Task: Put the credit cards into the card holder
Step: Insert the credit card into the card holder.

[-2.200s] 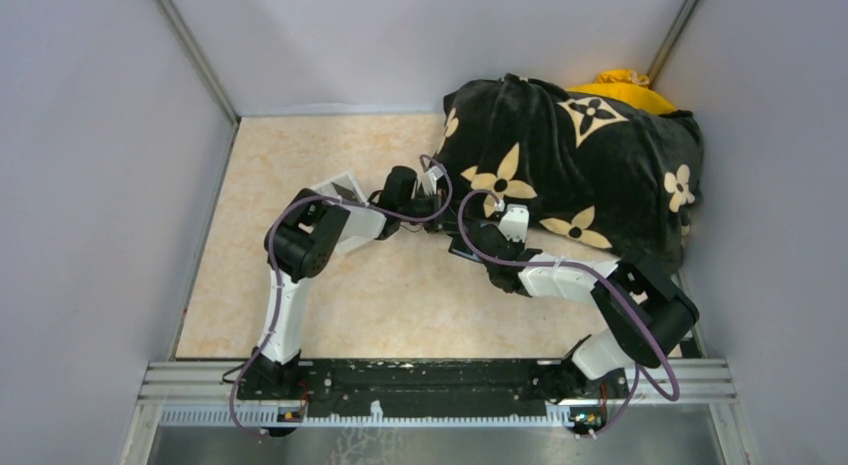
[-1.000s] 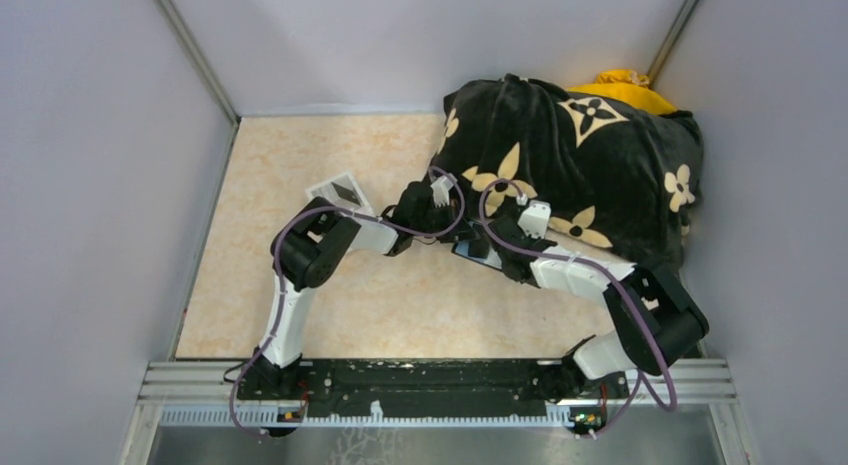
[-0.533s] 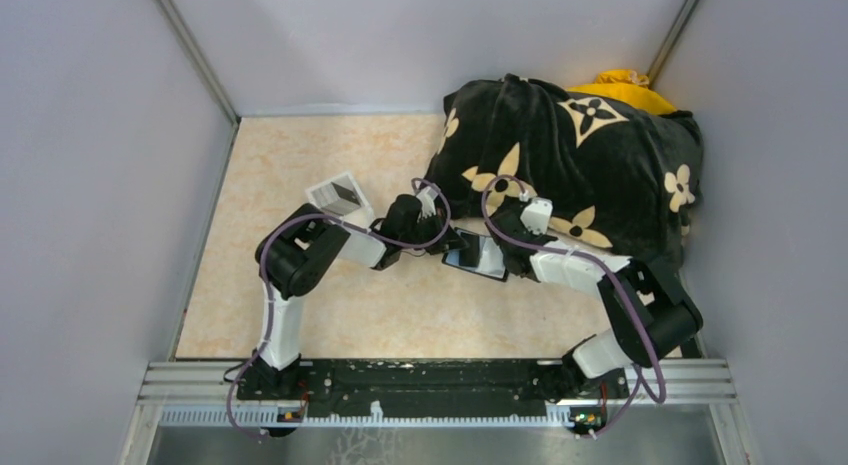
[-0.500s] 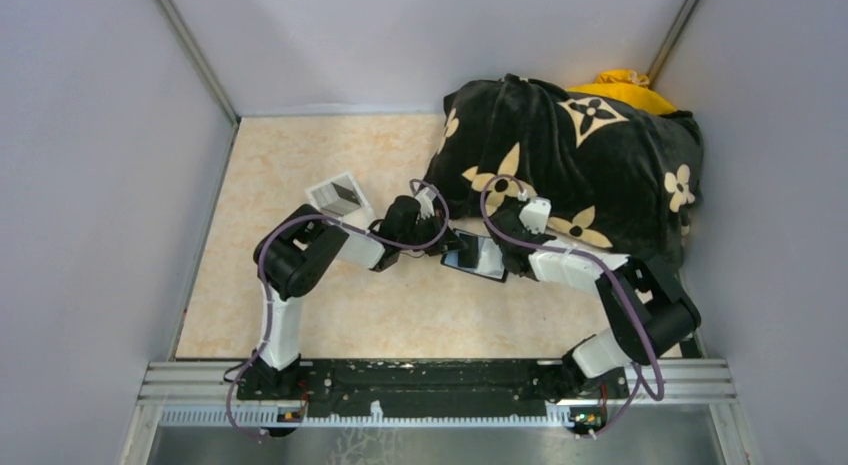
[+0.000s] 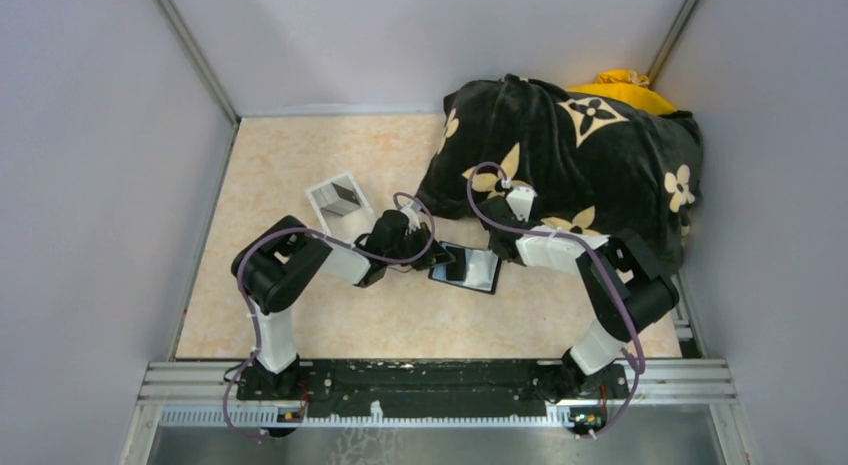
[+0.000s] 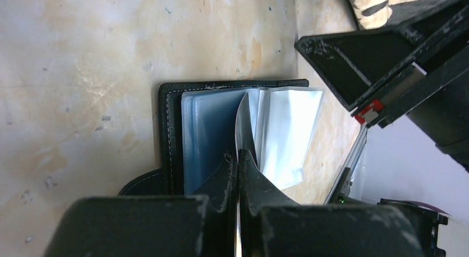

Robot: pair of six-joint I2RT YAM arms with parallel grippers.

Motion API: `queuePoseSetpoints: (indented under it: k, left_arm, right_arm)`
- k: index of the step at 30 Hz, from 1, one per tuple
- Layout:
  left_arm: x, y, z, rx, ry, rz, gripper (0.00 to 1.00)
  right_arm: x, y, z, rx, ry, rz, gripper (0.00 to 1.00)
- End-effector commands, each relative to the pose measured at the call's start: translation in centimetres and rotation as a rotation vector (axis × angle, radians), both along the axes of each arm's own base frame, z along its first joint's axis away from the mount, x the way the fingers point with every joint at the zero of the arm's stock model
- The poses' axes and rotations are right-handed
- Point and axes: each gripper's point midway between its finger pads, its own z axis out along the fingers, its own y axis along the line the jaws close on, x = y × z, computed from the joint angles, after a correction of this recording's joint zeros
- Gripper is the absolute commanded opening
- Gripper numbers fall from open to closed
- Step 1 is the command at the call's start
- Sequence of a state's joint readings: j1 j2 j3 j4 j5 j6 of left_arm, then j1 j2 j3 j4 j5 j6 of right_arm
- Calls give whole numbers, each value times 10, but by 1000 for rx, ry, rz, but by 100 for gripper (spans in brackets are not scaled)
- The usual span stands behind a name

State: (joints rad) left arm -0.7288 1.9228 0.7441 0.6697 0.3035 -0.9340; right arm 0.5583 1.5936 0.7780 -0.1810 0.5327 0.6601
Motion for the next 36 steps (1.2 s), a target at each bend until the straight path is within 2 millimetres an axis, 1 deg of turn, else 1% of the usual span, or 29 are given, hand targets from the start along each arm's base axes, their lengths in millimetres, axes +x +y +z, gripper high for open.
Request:
queuePoseSetpoints:
  k: [1,2,4,7,10,11,12,15,16,19,21,23,25,27,30,32,36]
  left_arm:
    - [-29,31,-48,187,84,-28,0]
    - [-28,29,-44,177,70,-34,0]
    - [-28,26,-37,156,49,-49,0]
    - [-24,29,-34,166,36,-22,0]
    - [-14,34,-39,209,33,31,0]
    - [-11,38,-46,244,53,55,0]
    - [-8,40,-49,264,67,79,0]
    - [-1,45,-55,288,111,156,0]
    - [1,47,-57,297,127,185,0]
    - [3,55,-62,329,169,277,0]
    - [4,58,-63,341,187,319,0]
    - [4,62,-65,349,210,364,0]
    - [3,65,-66,345,233,401,0]
    - [0,67,-69,339,264,441,0]
    - [-4,68,-73,317,310,497,0]
    - [-5,66,-75,303,332,523,0]
    - [-4,61,-72,283,339,543,0]
  right_arm:
    - [13,17,-1,46,6,38,4]
    - [14,19,0,55,1,43,4]
    - [13,20,-12,49,29,48,3]
    - [13,19,-14,39,32,42,2]
    - [14,11,-6,13,3,29,2]
    - [17,9,7,9,-28,23,2]
    - [17,6,15,-2,-44,17,2]
    - [15,-3,33,-21,-79,2,3]
    - [14,-5,37,-23,-86,-3,3]
    - [4,-13,41,-27,-91,-17,7]
    - [-3,-14,42,-16,-93,-13,10]
    - [-9,-9,46,6,-103,6,12]
    - [-16,0,47,29,-102,40,18]
    - [-22,12,47,41,-95,78,23]
    - [-31,33,43,56,-82,122,27]
    - [-36,44,41,63,-77,143,29]
    - [-43,53,37,60,-68,152,30]
